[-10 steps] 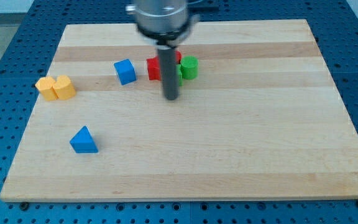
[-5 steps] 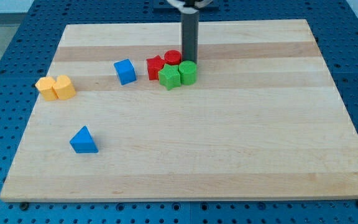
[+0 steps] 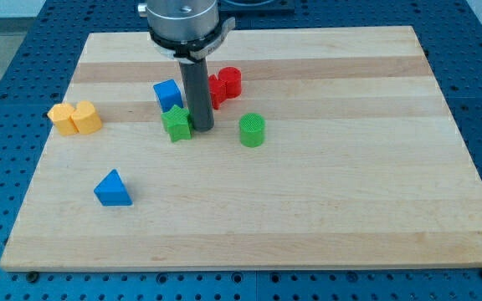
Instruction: Move the green star below the yellow hexagon
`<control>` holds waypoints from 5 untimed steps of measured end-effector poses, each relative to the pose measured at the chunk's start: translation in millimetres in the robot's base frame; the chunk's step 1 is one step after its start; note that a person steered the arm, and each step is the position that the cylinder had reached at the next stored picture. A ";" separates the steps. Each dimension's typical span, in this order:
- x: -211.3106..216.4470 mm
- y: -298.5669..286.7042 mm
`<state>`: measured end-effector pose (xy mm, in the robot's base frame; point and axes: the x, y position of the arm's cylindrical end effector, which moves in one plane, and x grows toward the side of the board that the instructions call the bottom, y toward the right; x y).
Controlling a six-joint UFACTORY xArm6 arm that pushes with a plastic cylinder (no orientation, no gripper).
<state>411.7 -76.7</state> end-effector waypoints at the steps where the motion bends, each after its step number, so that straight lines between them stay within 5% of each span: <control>1: -5.5 -29.7; 3: 13.9 -106.0; 5: 25.5 -108.8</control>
<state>437.2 -185.5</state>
